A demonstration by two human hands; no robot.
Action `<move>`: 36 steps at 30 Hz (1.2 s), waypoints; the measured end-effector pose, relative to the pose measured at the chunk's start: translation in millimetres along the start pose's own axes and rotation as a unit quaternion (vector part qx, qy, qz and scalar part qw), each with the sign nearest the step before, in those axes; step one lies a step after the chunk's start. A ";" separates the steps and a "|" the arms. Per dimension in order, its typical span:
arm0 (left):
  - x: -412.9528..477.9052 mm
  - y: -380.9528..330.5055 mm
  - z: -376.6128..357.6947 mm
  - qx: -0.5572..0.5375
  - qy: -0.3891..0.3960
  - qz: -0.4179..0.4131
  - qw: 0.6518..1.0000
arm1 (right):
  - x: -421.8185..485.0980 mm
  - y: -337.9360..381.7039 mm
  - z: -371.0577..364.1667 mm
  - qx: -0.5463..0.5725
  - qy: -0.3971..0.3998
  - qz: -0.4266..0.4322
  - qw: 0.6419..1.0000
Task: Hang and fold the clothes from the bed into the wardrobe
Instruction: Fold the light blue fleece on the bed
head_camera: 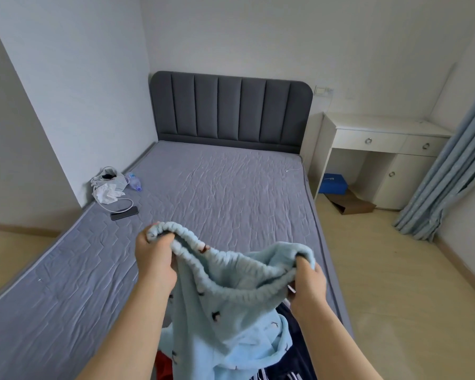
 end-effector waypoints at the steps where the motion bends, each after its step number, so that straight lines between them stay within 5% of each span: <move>1: 2.5 -5.1 4.8 0.035 -0.029 -0.037 0.998 | 1.6 4.5 6.2 0.019 -0.042 0.032 0.998; 4: 13.8 -11.8 9.5 0.059 -0.068 -0.055 0.994 | 4.3 11.2 11.8 0.062 -0.092 0.050 0.993; 9: 17.8 -54.8 -13.0 -0.099 -0.016 -0.035 0.994 | -0.5 46.4 -12.9 0.134 -0.088 0.078 0.984; 14: 16.0 -157.4 -36.7 -0.198 0.019 -0.117 0.973 | -15.4 132.4 -53.7 0.210 -0.030 0.142 0.967; 20: -3.9 -289.4 -64.2 -0.265 0.156 -0.175 0.935 | -48.5 251.9 -107.4 0.222 0.008 0.242 0.945; 25: -7.9 -362.2 -52.0 -0.199 0.196 -0.199 0.939 | -73.6 311.1 -127.3 0.233 0.016 0.268 0.935; 30: -31.1 -439.8 -29.9 -0.208 0.202 -0.317 0.903 | -105.5 369.3 -147.2 0.347 0.070 0.224 0.908; 36: -61.5 -495.3 -2.1 0.067 0.085 -0.551 0.828 | -141.3 417.6 -153.6 0.333 0.147 0.290 0.885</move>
Point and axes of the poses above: each hand's wrist, its own x-axis towards the middle knuckle, its own z-axis out of the back of the hand, y = z × x, the point moved 5 cm from there along x, towards the middle knuckle, and after that the axes turned 10 degrees about x, right-handed, at the moved point
